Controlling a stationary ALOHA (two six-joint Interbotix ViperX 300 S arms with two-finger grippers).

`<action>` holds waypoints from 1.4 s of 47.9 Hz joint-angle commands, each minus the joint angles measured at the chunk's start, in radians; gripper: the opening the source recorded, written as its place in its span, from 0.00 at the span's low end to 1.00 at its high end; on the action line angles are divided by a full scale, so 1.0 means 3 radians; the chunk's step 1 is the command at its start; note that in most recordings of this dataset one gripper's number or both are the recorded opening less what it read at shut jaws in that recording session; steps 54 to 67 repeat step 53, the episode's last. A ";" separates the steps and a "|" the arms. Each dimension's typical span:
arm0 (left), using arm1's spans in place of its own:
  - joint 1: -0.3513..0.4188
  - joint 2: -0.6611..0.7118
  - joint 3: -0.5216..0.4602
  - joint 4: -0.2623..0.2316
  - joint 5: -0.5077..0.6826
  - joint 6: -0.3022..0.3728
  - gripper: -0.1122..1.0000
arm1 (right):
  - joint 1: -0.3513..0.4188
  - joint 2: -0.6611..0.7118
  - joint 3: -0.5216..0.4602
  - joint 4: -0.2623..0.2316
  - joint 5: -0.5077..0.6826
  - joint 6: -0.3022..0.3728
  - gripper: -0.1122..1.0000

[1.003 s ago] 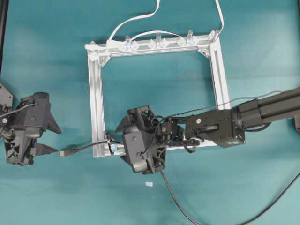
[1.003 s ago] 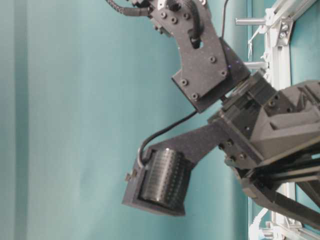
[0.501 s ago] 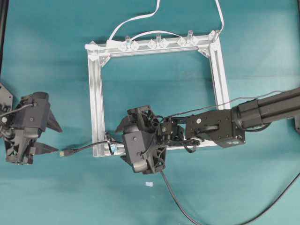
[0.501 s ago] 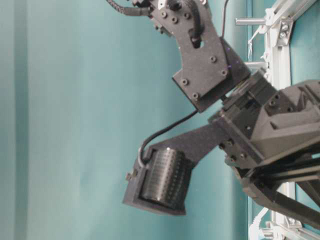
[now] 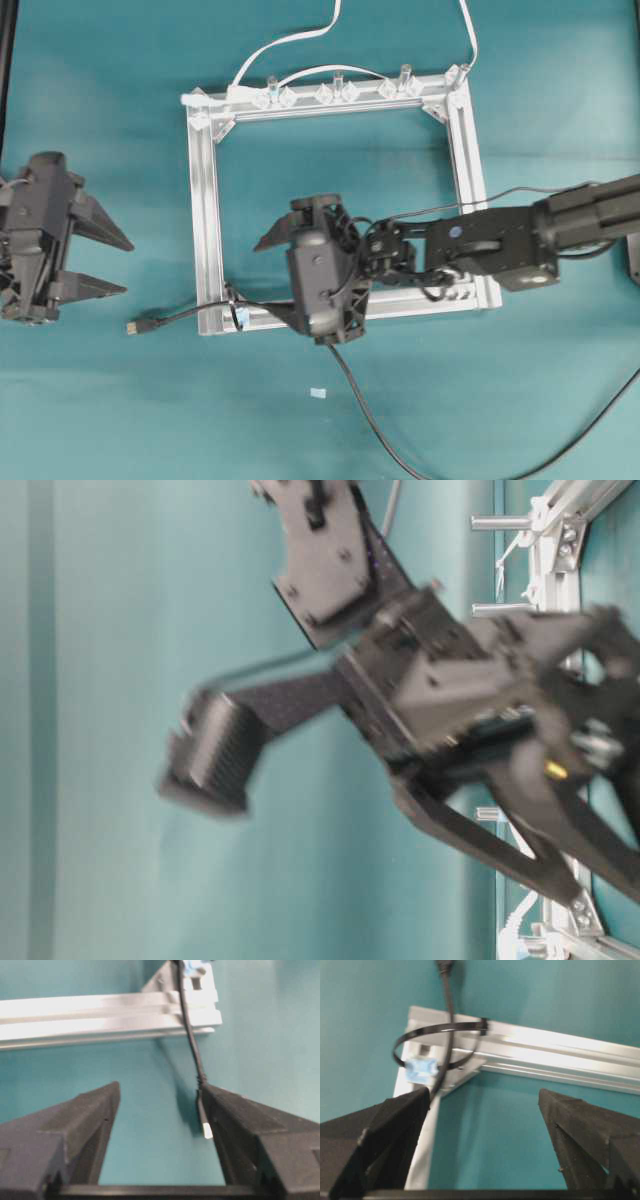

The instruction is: Insert the wire through the string loop located on the left side.

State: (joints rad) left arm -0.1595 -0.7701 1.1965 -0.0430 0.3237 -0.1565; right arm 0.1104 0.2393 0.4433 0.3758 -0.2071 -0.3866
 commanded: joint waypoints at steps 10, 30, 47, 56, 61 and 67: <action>0.0087 -0.0332 0.0061 0.0010 0.0000 0.0026 0.71 | -0.0133 -0.0414 0.0297 0.0020 -0.0297 0.0041 0.95; 0.0215 -0.0614 0.0184 0.0010 -0.0020 0.0010 0.71 | -0.0205 -0.0583 0.0639 0.0015 -0.0562 0.0399 0.95; 0.0343 -0.0828 0.0245 0.0010 -0.0031 0.0015 0.70 | -0.0205 -0.0588 0.0665 -0.0010 -0.0562 0.0394 0.95; 0.0343 -0.0900 0.0276 0.0010 -0.0056 0.0010 0.70 | -0.0210 -0.0588 0.0685 -0.0010 -0.0562 0.0389 0.95; 0.0343 -0.0900 0.0276 0.0010 -0.0056 0.0010 0.70 | -0.0210 -0.0588 0.0685 -0.0010 -0.0562 0.0389 0.95; 0.0343 -0.0900 0.0276 0.0010 -0.0056 0.0010 0.70 | -0.0210 -0.0588 0.0685 -0.0010 -0.0562 0.0389 0.95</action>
